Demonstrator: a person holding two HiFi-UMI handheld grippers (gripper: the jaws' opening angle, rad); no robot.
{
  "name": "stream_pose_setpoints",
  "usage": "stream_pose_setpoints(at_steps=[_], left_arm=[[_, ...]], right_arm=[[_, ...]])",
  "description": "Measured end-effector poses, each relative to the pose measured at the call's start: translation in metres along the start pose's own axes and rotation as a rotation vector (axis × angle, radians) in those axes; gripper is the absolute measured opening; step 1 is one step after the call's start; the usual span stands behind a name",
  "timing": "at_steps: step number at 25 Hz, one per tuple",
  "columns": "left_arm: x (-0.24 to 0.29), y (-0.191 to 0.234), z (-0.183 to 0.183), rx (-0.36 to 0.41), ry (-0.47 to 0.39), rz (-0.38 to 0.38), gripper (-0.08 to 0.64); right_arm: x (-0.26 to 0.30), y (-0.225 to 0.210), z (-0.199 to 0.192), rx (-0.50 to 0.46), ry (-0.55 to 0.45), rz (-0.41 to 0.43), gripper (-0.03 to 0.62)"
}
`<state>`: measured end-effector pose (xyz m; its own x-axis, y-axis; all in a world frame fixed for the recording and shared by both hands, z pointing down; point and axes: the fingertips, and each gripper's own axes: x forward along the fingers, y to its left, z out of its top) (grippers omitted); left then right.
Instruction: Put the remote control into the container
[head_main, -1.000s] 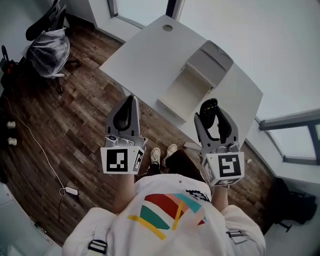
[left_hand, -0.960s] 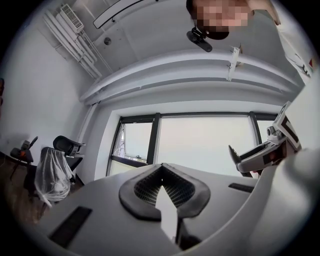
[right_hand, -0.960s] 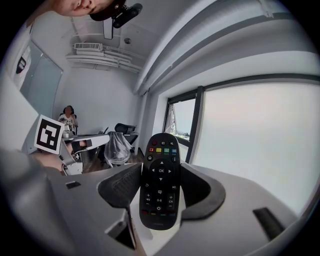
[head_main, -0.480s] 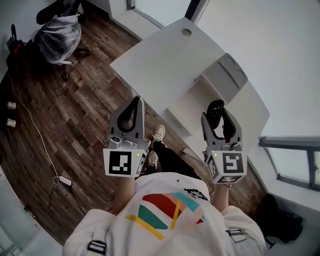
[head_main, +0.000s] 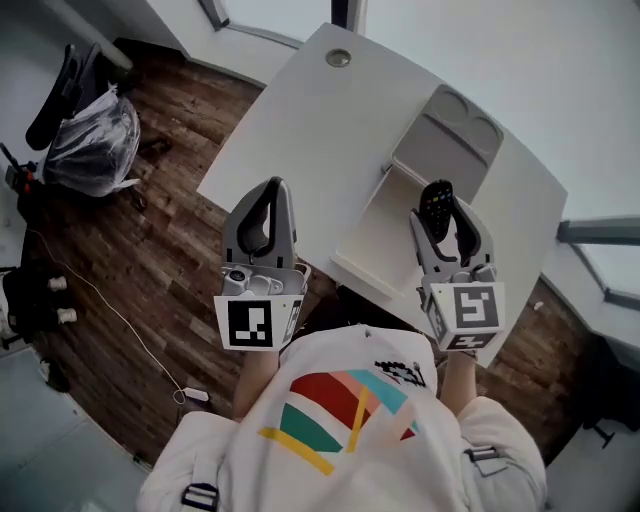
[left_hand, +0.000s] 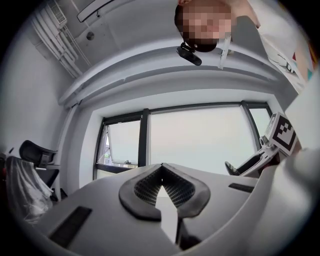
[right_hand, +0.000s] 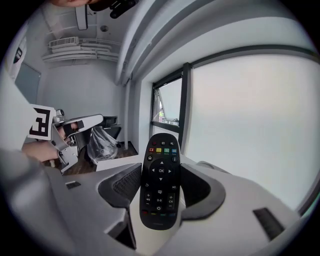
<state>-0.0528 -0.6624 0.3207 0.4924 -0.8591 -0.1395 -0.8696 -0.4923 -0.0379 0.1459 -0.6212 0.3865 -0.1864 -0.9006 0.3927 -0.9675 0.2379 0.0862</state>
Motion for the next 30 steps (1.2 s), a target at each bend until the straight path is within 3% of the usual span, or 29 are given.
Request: stream_pose_setpoints(at_steps=[9, 14, 20, 30], left_arm=[[0.061, -0.012, -0.025, -0.096, 0.029, -0.174, 0.003], [0.071, -0.002, -0.031, -0.095, 0.059, -0.234, 0.003], [0.071, 0.017, -0.046, -0.078, 0.110, -0.244, 0.003], [0.070, -0.003, -0.067, -0.076, 0.170, -0.296, 0.003]], right_arm=[[0.002, -0.029, -0.021, 0.064, 0.136, -0.158, 0.249], [0.018, -0.010, -0.038, 0.050, 0.225, -0.197, 0.249], [0.031, 0.006, -0.085, 0.169, 0.323, -0.186, 0.249], [0.050, 0.015, -0.125, 0.238, 0.463, -0.120, 0.249]])
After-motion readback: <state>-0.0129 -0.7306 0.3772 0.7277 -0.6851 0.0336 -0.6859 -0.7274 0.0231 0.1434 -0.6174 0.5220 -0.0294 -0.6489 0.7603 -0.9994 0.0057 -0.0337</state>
